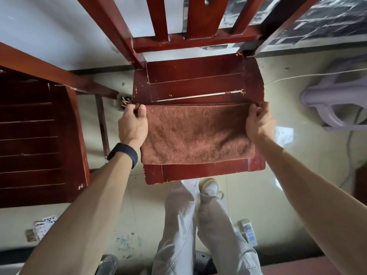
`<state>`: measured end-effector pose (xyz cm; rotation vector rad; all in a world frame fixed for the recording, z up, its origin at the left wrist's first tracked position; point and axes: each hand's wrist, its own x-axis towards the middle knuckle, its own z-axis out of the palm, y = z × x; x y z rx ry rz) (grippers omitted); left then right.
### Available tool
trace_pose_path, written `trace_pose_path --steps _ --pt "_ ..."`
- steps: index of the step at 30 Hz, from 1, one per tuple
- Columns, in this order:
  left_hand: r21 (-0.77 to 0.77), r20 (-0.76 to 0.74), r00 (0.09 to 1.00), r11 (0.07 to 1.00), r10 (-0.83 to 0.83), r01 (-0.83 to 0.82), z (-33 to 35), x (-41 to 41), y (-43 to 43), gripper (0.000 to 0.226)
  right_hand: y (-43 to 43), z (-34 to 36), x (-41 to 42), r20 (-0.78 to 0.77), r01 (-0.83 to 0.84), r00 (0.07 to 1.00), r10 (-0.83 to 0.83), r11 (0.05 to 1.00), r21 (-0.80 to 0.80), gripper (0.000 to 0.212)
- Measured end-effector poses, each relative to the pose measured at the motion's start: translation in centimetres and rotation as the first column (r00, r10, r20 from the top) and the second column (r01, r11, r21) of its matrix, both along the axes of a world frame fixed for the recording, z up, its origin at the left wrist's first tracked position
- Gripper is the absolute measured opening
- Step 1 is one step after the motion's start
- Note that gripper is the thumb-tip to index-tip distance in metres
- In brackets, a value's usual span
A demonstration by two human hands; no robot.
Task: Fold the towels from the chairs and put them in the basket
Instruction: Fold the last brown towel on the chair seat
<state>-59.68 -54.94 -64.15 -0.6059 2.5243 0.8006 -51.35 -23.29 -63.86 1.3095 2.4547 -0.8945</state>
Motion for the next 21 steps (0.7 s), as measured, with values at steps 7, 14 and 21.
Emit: trace_pose_path --steps 7,14,21 --pt "-0.23 -0.111 0.969 0.954 -0.222 0.193 0.8 0.7 0.7 0.027 -0.8 0.7 0.6 -0.045 -0.03 0.998 0.034 0.996 0.078 0.022" --pt "-0.345 -0.339 0.664 0.745 -0.666 0.571 2.0 1.0 2.3 0.034 -1.9 1.8 0.8 -0.065 -0.455 0.865 0.498 0.832 0.316 0.038" --pt "-0.341 -0.225 0.499 0.547 -0.837 0.764 1.2 -1.4 5.3 0.021 -3.0 1.7 -2.2 0.123 -0.723 0.677 0.726 0.625 0.295 0.028"
